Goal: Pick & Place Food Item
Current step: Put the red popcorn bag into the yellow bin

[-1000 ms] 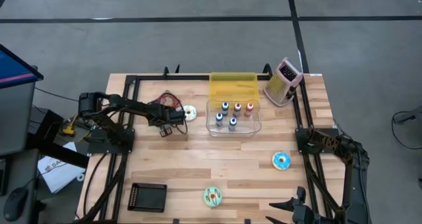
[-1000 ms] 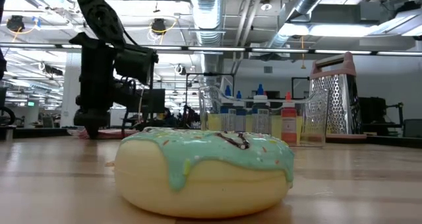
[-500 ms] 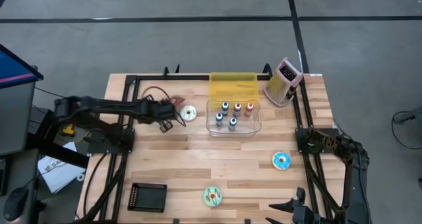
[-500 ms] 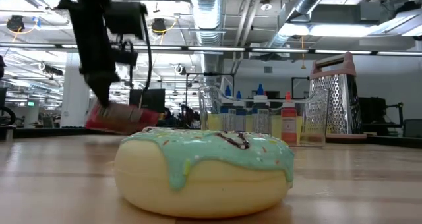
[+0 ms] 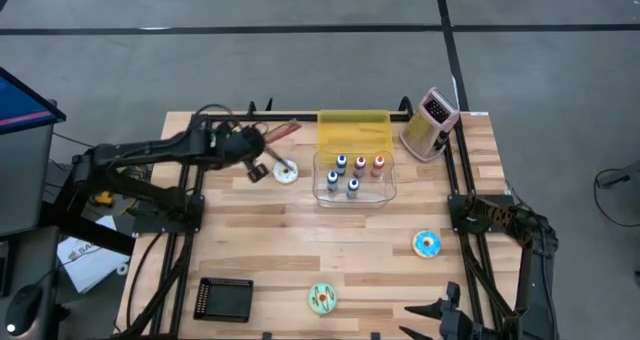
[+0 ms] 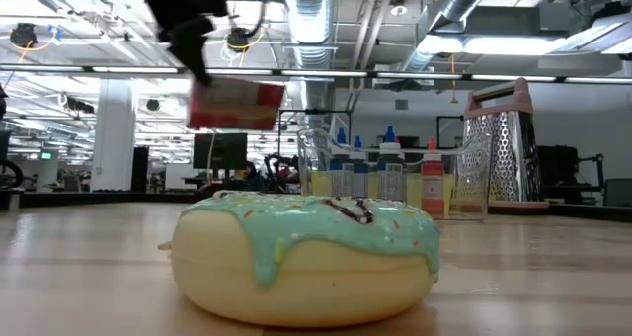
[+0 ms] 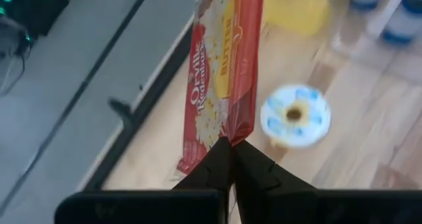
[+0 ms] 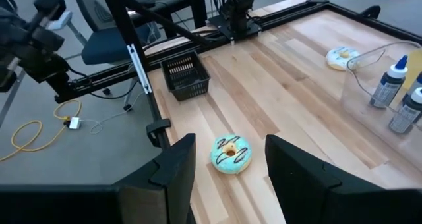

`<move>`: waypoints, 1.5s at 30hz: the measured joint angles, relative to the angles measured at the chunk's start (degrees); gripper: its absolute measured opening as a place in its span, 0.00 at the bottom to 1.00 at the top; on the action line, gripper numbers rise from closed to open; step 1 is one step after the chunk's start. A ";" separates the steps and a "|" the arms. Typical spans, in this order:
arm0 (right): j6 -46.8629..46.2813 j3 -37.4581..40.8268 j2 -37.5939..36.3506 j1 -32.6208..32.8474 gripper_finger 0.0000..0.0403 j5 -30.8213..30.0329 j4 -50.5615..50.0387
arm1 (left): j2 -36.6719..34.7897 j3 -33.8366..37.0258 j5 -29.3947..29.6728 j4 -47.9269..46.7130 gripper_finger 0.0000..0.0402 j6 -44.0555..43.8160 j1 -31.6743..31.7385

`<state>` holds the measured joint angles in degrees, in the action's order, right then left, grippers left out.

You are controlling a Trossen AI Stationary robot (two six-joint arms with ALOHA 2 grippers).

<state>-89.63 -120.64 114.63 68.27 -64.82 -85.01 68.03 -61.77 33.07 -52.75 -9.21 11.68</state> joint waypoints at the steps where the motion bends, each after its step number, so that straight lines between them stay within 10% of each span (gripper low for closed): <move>1: 0.07 0.00 0.00 -0.15 0.43 -0.01 -0.06 | 1.50 -2.11 -0.37 0.15 0.00 1.03 0.45; 18: -0.86 0.00 0.00 0.00 0.43 -0.24 0.22 | 29.68 -29.43 -14.18 12.71 0.00 17.94 7.17; 45: -3.28 0.00 0.00 -1.29 0.43 -1.25 -0.24 | 45.09 -30.22 -30.42 28.85 0.00 20.43 15.33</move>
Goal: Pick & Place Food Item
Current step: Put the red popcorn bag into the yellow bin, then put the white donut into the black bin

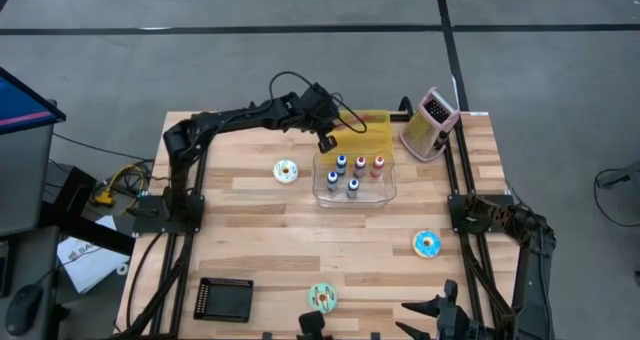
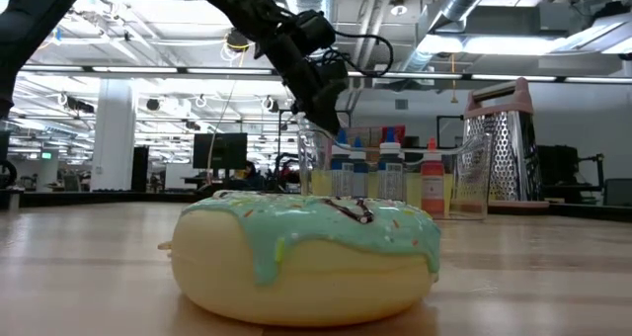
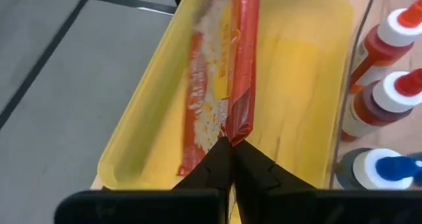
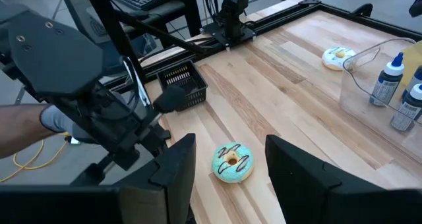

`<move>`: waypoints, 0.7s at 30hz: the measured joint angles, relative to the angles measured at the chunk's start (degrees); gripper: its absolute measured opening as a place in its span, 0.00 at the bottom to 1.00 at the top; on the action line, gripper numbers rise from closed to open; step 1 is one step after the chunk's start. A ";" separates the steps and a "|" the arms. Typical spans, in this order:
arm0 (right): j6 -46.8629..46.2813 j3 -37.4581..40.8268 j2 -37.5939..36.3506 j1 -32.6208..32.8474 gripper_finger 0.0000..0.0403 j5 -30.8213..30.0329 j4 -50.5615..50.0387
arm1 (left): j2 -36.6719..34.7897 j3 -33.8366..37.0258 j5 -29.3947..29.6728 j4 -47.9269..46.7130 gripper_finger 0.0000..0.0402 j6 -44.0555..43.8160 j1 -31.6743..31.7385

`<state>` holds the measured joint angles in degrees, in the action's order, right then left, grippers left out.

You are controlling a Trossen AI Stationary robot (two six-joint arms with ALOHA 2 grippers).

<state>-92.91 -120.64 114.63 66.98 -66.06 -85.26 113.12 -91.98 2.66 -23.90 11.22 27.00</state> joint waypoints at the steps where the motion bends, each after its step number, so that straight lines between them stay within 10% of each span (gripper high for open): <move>1: -0.06 0.00 0.00 0.02 0.43 0.00 0.00 | 0.23 0.00 -0.04 0.59 0.00 -0.06 0.06; 21: 0.14 -0.02 0.00 0.06 0.43 0.00 0.18 | -2.26 0.00 0.35 3.72 0.37 -0.40 -0.11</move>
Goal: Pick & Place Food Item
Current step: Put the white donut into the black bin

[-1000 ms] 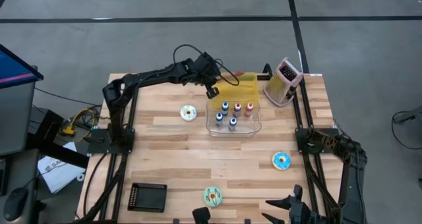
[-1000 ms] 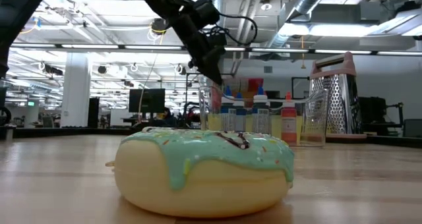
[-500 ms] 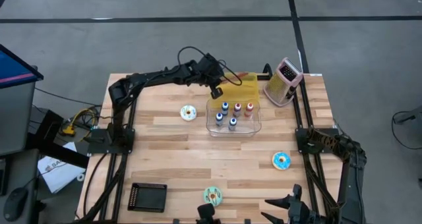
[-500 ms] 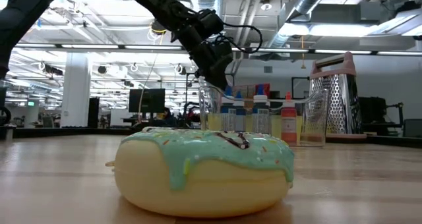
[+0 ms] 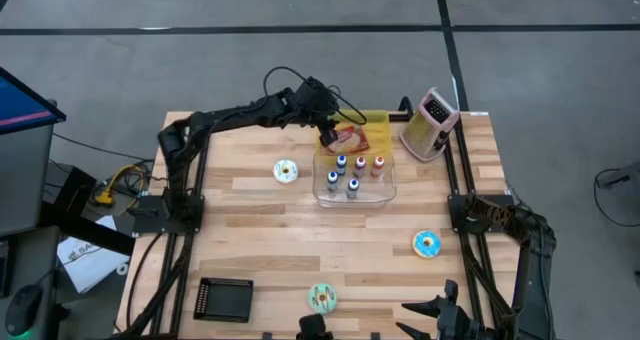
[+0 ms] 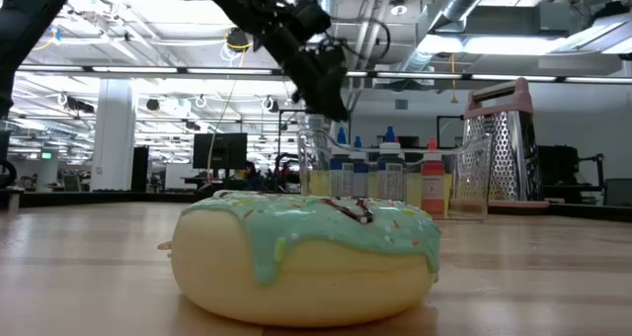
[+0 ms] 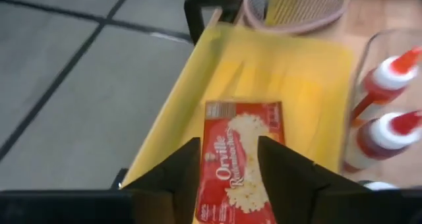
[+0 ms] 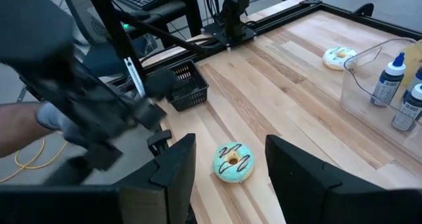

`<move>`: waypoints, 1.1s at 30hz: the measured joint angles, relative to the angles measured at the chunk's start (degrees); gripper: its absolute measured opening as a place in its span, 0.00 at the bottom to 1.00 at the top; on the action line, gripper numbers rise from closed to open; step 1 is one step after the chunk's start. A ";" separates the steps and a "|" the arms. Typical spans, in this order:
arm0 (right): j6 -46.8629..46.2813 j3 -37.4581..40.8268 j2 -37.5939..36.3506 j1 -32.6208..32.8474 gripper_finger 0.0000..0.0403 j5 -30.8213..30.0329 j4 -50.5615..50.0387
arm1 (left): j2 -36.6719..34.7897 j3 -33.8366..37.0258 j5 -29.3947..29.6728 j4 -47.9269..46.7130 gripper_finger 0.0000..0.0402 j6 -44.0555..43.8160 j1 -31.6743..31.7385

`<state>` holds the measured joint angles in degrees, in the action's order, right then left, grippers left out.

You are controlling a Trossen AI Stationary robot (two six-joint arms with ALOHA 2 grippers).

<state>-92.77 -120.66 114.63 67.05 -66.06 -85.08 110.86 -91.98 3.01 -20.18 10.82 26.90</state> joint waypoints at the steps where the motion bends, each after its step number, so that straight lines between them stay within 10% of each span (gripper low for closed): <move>1: 0.03 0.00 0.00 0.00 0.43 0.02 0.00 | -1.16 0.00 0.02 -0.58 0.38 0.40 -0.30; 16: 2.87 0.00 0.00 0.79 0.43 -1.30 0.93 | -28.26 9.87 1.31 -37.78 0.43 -3.92 -5.05; 24: 4.46 0.00 0.00 0.81 0.43 -1.49 1.70 | -37.23 29.76 -1.32 -30.58 0.39 -3.71 -10.72; 33: 4.26 0.00 0.00 0.81 0.43 -1.49 2.02 | -34.76 38.45 8.82 -23.12 0.49 -4.43 -17.13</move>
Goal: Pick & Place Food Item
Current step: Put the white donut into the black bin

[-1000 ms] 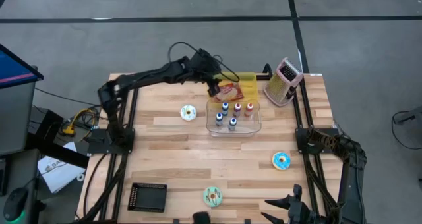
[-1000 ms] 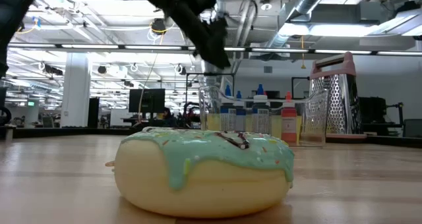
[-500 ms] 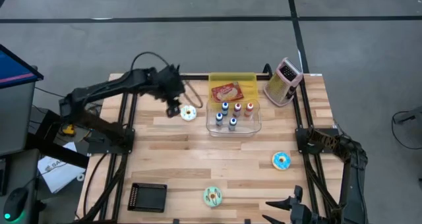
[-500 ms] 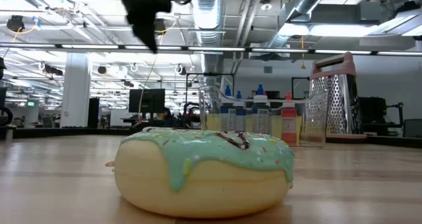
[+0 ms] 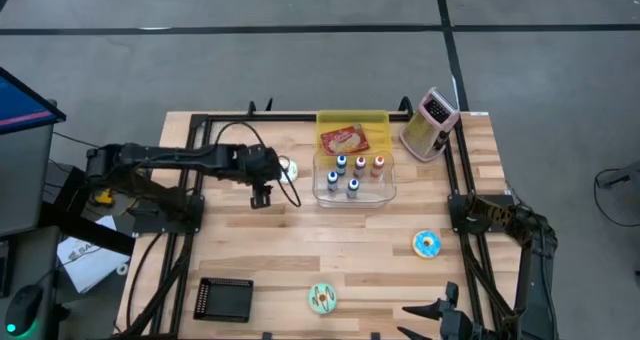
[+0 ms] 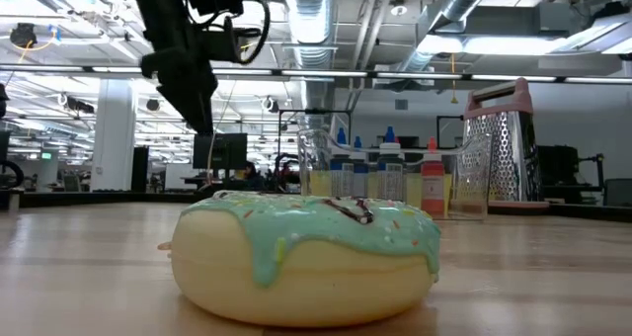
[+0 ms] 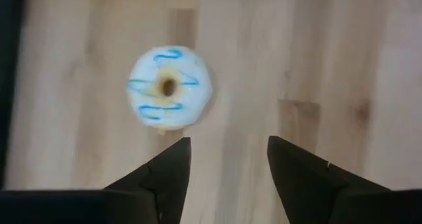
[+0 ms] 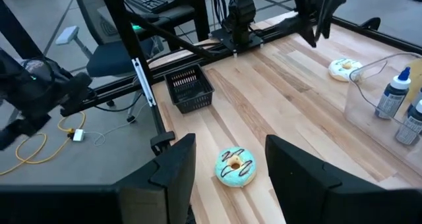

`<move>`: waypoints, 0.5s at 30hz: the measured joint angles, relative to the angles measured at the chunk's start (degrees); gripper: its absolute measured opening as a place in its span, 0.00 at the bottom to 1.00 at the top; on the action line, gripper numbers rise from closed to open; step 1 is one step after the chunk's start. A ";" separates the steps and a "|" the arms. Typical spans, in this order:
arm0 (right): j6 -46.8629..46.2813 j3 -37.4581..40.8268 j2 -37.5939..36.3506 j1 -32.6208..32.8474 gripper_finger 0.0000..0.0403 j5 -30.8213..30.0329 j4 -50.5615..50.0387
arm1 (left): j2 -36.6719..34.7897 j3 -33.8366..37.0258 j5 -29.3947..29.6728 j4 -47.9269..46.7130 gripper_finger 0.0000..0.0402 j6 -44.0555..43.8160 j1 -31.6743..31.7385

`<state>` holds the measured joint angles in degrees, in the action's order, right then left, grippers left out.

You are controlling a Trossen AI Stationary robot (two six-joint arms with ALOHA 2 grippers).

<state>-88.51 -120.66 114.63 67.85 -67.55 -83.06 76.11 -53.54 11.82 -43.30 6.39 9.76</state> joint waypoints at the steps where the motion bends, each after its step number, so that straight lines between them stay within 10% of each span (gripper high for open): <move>1: 0.00 0.00 0.00 0.00 0.43 0.00 0.09 | 0.39 -0.02 2.44 0.76 0.50 -2.39 0.10; 5: 0.01 0.00 0.00 -0.27 0.43 0.00 0.34 | 1.20 -0.09 8.50 5.25 0.50 -15.73 5.37; 10: 0.42 0.00 0.00 -0.66 0.43 0.00 0.64 | 2.86 -0.09 -6.78 7.51 0.48 -23.21 14.44; 15: 0.46 0.00 0.00 -0.81 0.43 0.07 1.11 | 6.07 -0.11 -9.63 6.29 0.53 -24.87 18.59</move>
<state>-88.05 -120.66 114.63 67.05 -67.48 -81.95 82.18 -53.65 2.19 -37.01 -18.48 28.36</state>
